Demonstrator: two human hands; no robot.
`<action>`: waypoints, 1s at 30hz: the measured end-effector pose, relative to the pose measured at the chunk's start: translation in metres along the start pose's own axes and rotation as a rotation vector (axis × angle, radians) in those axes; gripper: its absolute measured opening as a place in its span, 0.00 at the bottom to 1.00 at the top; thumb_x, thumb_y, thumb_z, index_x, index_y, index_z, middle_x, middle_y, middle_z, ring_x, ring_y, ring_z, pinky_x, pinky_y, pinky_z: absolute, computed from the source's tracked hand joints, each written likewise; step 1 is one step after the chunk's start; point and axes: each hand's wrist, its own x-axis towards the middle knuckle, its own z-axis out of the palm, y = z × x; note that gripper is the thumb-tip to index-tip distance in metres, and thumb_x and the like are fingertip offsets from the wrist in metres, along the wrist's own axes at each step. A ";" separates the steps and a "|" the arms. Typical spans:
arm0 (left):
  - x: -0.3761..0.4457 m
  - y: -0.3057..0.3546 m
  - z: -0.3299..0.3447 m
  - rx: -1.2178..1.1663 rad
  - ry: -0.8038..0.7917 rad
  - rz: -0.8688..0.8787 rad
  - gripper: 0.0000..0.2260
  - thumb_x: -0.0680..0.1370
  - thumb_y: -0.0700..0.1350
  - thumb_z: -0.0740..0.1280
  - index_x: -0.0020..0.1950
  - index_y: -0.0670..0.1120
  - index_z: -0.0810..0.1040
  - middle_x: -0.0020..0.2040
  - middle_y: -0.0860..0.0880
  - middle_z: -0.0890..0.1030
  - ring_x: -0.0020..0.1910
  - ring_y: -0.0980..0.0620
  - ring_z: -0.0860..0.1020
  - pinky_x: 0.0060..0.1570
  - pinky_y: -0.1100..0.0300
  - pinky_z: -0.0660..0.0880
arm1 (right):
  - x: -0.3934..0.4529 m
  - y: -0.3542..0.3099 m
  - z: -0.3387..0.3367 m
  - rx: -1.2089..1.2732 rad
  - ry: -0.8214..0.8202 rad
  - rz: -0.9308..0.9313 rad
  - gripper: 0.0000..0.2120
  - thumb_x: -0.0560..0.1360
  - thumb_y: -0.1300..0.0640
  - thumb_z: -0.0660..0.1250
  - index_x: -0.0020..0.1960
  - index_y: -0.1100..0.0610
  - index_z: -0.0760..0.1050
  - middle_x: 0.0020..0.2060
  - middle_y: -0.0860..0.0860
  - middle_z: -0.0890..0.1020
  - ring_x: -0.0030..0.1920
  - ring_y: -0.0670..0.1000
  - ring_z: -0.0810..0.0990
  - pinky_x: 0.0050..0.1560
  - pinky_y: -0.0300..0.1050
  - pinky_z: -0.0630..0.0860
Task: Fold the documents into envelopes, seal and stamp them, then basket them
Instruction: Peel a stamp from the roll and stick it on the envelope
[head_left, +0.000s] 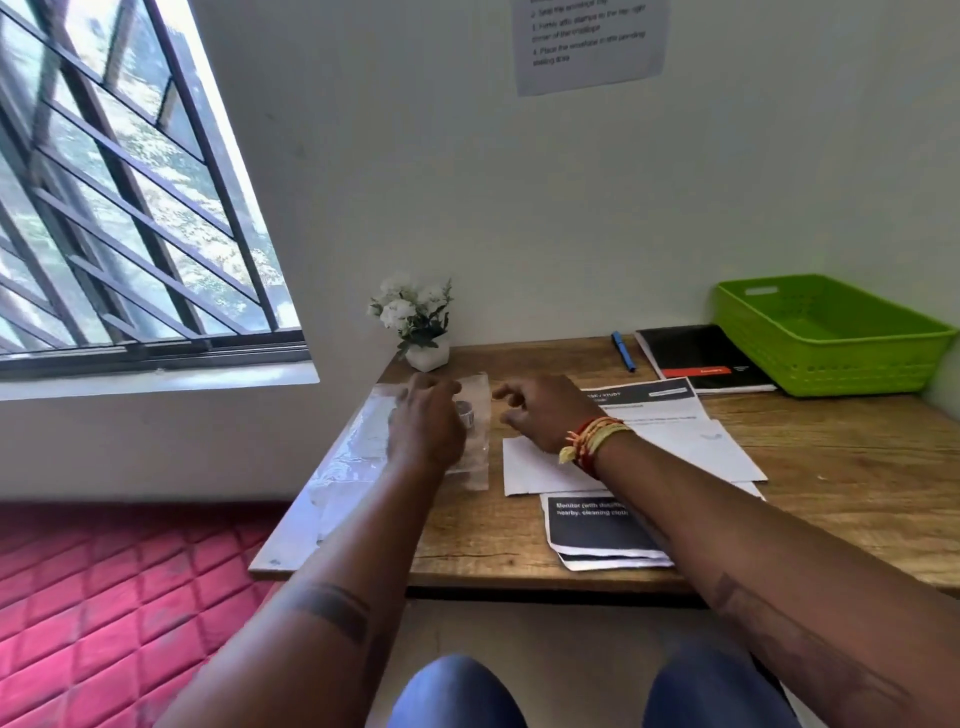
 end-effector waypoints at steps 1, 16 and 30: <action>0.006 -0.009 0.004 0.022 -0.031 -0.005 0.22 0.78 0.41 0.69 0.71 0.53 0.77 0.71 0.45 0.73 0.68 0.40 0.73 0.65 0.44 0.75 | 0.009 0.002 0.002 0.018 -0.011 -0.001 0.19 0.77 0.54 0.71 0.68 0.51 0.78 0.59 0.54 0.83 0.58 0.53 0.82 0.57 0.42 0.75; 0.019 -0.019 0.029 -0.185 0.013 0.064 0.09 0.79 0.51 0.71 0.58 0.53 0.84 0.55 0.51 0.85 0.55 0.48 0.82 0.56 0.48 0.79 | 0.027 0.041 0.038 0.309 0.051 -0.089 0.19 0.78 0.58 0.71 0.67 0.49 0.77 0.54 0.47 0.84 0.54 0.46 0.83 0.58 0.46 0.80; -0.004 0.005 0.011 -0.691 -0.152 -0.079 0.06 0.80 0.52 0.71 0.45 0.55 0.85 0.40 0.54 0.87 0.38 0.57 0.82 0.42 0.60 0.76 | 0.018 0.042 0.025 0.261 0.247 -0.207 0.11 0.76 0.49 0.74 0.57 0.50 0.83 0.50 0.44 0.85 0.46 0.41 0.81 0.42 0.24 0.70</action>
